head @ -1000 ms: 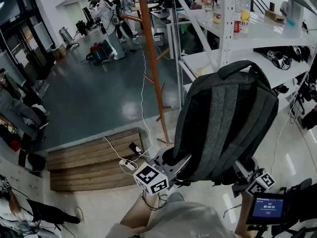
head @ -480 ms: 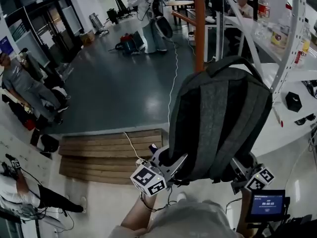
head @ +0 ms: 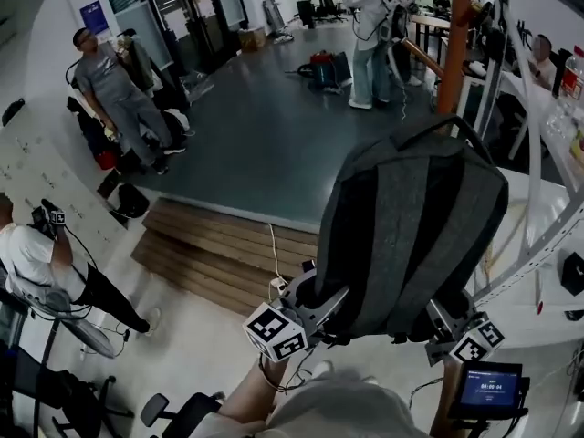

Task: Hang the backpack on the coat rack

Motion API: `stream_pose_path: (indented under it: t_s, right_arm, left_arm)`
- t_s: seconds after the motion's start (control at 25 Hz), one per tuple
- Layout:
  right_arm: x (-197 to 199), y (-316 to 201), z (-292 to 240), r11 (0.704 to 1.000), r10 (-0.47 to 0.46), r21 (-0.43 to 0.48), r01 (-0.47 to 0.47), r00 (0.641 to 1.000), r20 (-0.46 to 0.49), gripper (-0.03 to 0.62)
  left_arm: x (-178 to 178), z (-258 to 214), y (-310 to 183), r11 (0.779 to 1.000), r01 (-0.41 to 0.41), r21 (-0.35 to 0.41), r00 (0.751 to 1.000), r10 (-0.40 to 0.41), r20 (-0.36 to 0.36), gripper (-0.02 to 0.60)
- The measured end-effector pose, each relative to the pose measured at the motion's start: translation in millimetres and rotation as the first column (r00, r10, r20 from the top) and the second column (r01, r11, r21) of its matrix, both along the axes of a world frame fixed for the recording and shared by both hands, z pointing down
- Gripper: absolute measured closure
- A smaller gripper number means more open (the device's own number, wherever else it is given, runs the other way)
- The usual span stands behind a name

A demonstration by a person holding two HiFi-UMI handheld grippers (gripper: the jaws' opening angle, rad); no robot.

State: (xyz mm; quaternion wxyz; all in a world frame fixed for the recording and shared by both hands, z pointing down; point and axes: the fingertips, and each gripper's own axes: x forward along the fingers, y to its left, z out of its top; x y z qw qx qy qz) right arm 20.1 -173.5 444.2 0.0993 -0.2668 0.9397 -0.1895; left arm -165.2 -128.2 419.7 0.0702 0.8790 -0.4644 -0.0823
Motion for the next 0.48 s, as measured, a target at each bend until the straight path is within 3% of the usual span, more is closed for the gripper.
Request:
stream_pose_path:
  t_s: [0.2,0.48]
  right_arm:
    - [-12.4,-4.2,-11.8,0.997,-0.068,0.021,0.068,0.998,-0.007,0.306]
    - [-13.8,-41.0,-45.6,0.993,-0.073,0.093,0.071,0.997,0.013,0.306]
  left_arm:
    - [-9.9,-9.2,10.8,0.997,0.078,0.017,0.997,-0.078,-0.009,0.400]
    - [-12.4,-45.8,-19.6,0.991,0.101,0.084,0.995,-0.103,0.010,0.400]
